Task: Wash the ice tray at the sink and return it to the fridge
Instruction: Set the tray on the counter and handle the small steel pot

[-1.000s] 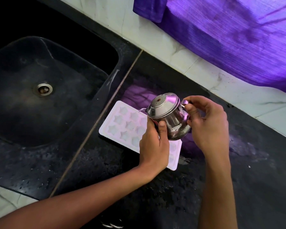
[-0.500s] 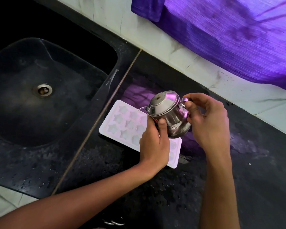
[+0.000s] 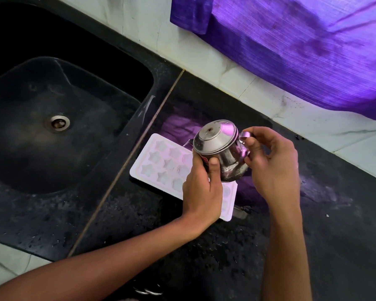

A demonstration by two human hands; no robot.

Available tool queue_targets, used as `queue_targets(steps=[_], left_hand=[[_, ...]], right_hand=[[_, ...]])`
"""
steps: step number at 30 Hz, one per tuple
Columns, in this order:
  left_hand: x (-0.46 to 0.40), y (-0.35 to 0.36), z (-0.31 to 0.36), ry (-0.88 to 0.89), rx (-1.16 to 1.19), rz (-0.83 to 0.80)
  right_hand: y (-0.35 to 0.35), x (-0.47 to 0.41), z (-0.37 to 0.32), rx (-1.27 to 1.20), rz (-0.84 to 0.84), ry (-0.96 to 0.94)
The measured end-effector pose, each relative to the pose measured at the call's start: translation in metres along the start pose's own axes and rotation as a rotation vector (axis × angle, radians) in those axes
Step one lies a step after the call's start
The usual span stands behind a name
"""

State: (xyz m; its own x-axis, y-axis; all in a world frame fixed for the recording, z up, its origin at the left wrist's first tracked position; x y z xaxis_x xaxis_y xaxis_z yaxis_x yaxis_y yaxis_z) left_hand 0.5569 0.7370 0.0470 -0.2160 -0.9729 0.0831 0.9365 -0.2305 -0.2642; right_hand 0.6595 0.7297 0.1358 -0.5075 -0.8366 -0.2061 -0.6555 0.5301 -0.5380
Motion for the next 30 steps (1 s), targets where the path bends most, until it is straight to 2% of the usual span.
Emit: queue_targets(steps=[7,15,30], left_hand=[[0.013,0.0,0.002,0.01,-0.011,0.024],[0.027,0.0,-0.003,-0.031,-0.004,0.009],[0.026,-0.002,-0.005,-0.066,-0.042,-0.038]], right_hand=[[-0.002,0.008,-0.006,0.01,0.006,-0.019],[0.003,0.013,-0.017,0.119,-0.07,-0.069],[0.002,0.015,-0.019,0.165,-0.079,-0.062]])
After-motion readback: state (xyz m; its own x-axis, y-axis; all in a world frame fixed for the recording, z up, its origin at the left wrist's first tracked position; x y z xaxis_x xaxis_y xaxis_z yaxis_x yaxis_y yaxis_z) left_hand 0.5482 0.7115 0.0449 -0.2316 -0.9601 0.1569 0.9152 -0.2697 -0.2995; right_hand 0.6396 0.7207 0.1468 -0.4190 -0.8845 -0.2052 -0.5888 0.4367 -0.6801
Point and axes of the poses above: each hand's wrist, its own x-axis away from the middle knuckle, its own y-axis out of the palm, z = x × y, the point moved 4 cm from there along -x, towards the middle knuckle, and after that the axes turned 13 degrees about -x, right-handed, at the moved point
